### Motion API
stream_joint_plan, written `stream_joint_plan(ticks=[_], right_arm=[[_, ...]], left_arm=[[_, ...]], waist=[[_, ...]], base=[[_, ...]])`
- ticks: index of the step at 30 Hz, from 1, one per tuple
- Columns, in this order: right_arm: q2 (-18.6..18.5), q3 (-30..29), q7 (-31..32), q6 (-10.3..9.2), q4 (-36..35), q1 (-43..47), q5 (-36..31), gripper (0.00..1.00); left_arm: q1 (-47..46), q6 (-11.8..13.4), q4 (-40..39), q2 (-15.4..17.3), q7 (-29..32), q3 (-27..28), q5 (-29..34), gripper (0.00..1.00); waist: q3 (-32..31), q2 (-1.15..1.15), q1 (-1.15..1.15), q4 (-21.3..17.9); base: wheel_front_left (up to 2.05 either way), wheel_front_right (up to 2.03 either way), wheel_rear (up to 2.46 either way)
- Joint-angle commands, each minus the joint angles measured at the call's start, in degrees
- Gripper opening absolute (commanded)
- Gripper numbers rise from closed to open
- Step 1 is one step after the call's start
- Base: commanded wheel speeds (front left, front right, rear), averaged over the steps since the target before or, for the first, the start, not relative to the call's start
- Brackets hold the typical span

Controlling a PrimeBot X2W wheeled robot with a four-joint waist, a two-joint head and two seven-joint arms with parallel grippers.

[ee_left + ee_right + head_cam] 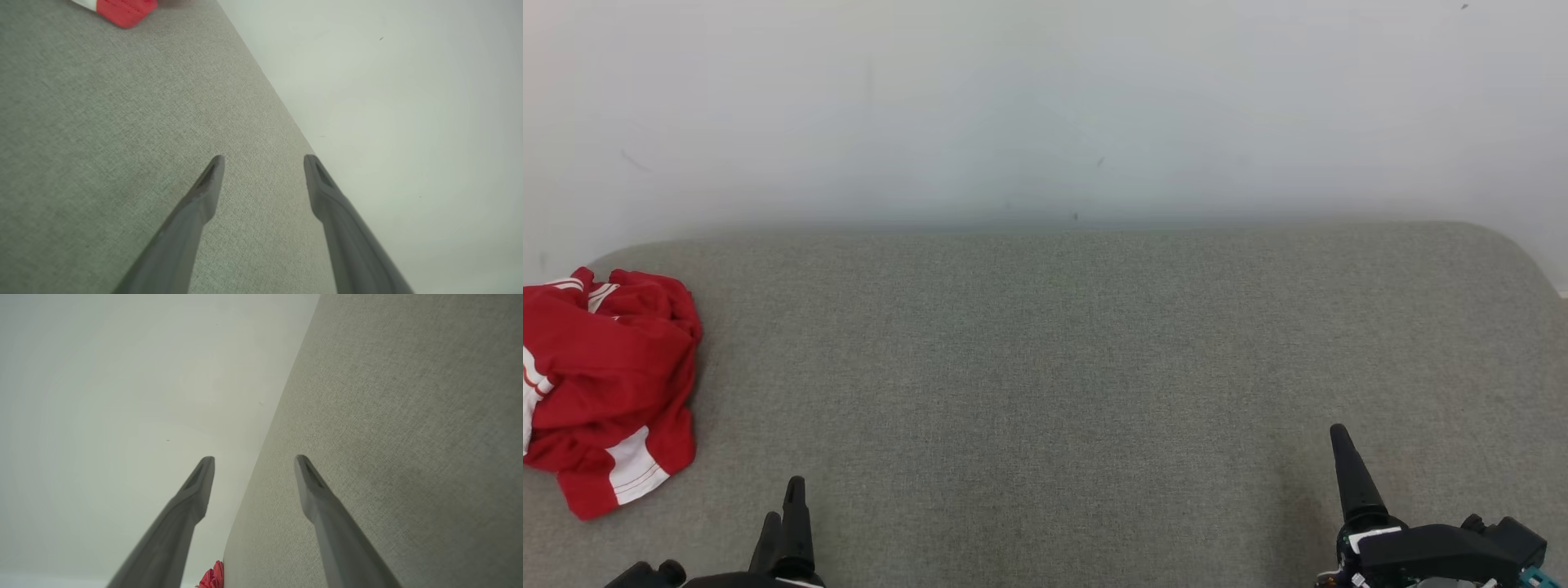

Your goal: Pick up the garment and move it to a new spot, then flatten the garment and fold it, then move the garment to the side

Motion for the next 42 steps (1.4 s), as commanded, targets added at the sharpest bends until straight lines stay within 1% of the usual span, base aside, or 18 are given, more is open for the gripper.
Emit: stream_joint_plan(ticks=[1, 7, 16, 19, 24, 28, 36, 42], right_arm=[[-0.2, 0.2, -0.3, -0.02, -0.7, -0.3, -1.0, 1.00], [-0.2, 0.5, -1.6, -0.03, -0.2, -0.1, -7.3, 1.00], [-0.2, 0.3, -3.5, -0.04, 1.4, 0.0, -26.9, 1.00], [-0.2, 0.2, -4.0, -0.04, 1.4, 0.2, -31.3, 1.00], [-0.2, 0.6, -4.9, -0.04, 1.5, 0.6, -36.8, 1.00], [-0.3, 0.7, -5.4, -0.05, 1.5, 1.0, -41.6, 1.00], [-0.3, 0.7, -6.6, -0.05, 1.6, 1.5, -47.7, 1.00], [-0.3, 1.0, -7.4, -0.06, 1.9, 2.1, -51.2, 1.00]], left_arm=[[-0.5, 0.1, -1.1, 0.4, -0.4, -0.2, 1.3, 1.00], [0.2, 0.3, -2.1, 1.3, -1.6, -1.9, 8.1, 1.00], [1.3, 2.0, -2.4, 2.4, -3.4, -3.8, 16.6, 1.00], [1.6, 2.5, -2.5, 2.7, -3.9, -4.4, 18.9, 1.00], [1.9, 3.0, -2.4, 3.5, -4.7, -5.7, 22.7, 1.00], [2.2, 4.0, -2.6, 4.4, -5.4, -6.8, 26.3, 1.00], [2.8, 5.8, -3.0, 5.5, -6.7, -8.3, 31.1, 1.00], [3.0, 5.9, -3.4, 5.7, -7.6, -8.7, 33.3, 1.00]], waist=[[0.0, 0.00, 0.00, 0.0], [-0.3, 0.00, 0.00, 0.0], [-0.9, 0.00, 0.00, 0.0], [-1.1, 0.00, 0.00, 0.0], [-1.4, 0.00, 0.00, 0.0], [-1.7, 0.00, 0.00, 0.0], [-2.2, 0.00, 0.00, 0.0], [-2.5, 0.00, 0.00, -0.1]], base=[[0.00, 0.00, 0.00], [0.00, 0.00, 0.00], [0.00, 0.00, 0.00], [0.00, 0.00, 0.00], [0.00, 0.00, 0.00], [0.00, 0.00, 0.00], [0.00, 0.00, 0.00], [0.00, 0.00, 0.00]])
